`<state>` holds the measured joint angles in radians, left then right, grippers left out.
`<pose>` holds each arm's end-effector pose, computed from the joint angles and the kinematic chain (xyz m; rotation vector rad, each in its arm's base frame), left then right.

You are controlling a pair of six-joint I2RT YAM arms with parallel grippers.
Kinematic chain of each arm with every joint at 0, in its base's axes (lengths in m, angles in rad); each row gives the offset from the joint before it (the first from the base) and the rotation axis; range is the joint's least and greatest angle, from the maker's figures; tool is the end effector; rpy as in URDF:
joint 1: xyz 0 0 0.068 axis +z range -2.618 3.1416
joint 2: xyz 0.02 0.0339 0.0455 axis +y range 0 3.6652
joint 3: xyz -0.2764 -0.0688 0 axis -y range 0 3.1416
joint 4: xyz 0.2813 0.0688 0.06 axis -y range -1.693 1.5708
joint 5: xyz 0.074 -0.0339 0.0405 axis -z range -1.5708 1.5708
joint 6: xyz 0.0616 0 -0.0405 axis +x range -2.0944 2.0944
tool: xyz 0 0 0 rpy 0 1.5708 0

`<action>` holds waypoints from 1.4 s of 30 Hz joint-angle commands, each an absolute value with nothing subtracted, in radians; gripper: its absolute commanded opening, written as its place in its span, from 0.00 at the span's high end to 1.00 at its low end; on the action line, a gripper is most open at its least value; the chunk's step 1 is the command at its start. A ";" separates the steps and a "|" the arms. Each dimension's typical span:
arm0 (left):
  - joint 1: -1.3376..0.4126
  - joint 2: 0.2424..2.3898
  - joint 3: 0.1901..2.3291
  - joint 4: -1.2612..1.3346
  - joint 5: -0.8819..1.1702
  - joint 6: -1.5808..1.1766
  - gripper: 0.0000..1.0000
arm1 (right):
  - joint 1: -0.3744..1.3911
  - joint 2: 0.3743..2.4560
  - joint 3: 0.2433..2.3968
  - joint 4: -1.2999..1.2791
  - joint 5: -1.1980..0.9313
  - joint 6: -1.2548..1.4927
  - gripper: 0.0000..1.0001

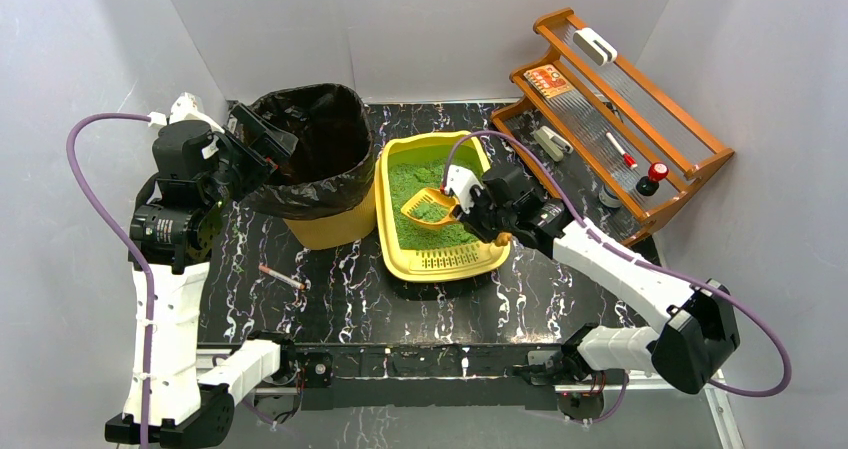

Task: Clean the litter box

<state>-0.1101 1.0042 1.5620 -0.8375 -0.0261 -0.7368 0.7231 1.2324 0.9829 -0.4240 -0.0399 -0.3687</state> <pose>0.2078 -0.0214 0.5091 -0.5997 1.7907 -0.5620 0.2395 0.2146 0.2784 -1.1888 1.9153 0.2355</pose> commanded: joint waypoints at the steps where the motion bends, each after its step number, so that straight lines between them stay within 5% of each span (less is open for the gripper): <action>1: -0.114 0.989 1.559 -0.825 -0.021 -0.733 0.02 | 0.709 1.205 1.021 -0.394 -0.107 -0.282 1.00; 22: -0.114 0.994 1.563 -0.826 -0.020 -0.736 0.02 | 0.645 1.161 0.875 -0.137 -0.237 0.036 1.00; 42: -0.114 1.002 1.574 -0.824 -0.015 -0.732 0.02 | 0.634 1.062 0.804 0.106 -0.139 -0.139 1.00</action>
